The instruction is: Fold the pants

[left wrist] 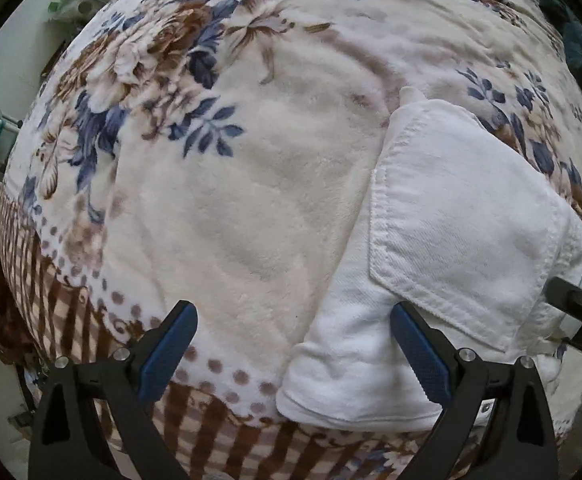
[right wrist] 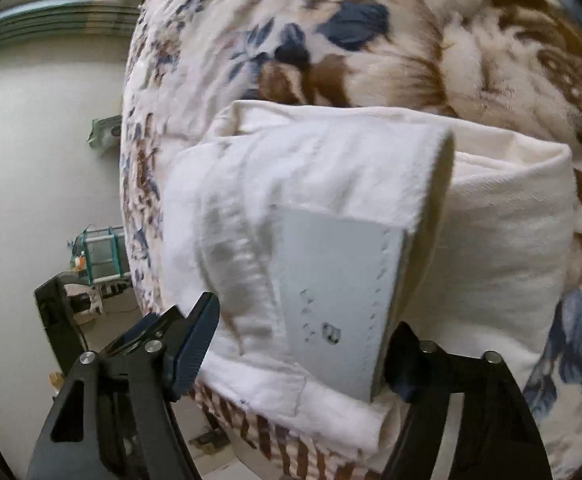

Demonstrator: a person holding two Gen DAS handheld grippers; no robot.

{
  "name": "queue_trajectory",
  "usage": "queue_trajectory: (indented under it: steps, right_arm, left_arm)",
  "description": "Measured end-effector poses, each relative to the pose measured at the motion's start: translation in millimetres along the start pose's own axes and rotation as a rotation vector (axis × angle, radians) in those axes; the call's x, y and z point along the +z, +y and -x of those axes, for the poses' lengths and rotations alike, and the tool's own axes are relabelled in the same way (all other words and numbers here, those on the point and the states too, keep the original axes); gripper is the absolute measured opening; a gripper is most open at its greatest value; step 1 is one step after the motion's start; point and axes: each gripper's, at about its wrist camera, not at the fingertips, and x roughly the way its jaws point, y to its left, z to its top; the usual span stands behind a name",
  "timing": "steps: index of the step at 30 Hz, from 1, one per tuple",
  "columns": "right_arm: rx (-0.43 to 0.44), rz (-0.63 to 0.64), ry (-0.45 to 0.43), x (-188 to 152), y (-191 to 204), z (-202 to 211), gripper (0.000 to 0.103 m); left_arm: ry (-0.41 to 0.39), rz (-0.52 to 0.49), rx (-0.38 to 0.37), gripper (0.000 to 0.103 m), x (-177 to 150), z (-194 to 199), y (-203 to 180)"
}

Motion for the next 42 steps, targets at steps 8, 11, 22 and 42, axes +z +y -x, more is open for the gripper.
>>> queue_trajectory:
  steps: [8,11,22,42]
  right_arm:
    - [-0.047,-0.026,-0.111,-6.3,18.0,18.0,0.02]
    - [0.006,-0.06,-0.185,-18.5,19.9,45.1,0.02]
    - [-0.183,-0.181,-0.354,-49.8,-63.6,143.8,0.019]
    - [-0.357,-0.139,-0.157,-20.0,-113.6,148.6,0.083]
  left_arm:
    - [-0.033,-0.029,0.004,0.099,10.0,16.1,4.0]
    - [-0.073,-0.064,0.021,0.099,10.9,24.8,4.5]
    - [-0.116,-0.127,-0.042,0.099,15.9,44.8,-27.3]
    - [0.089,-0.22,-0.349,0.086,112.8,-63.1,-133.9]
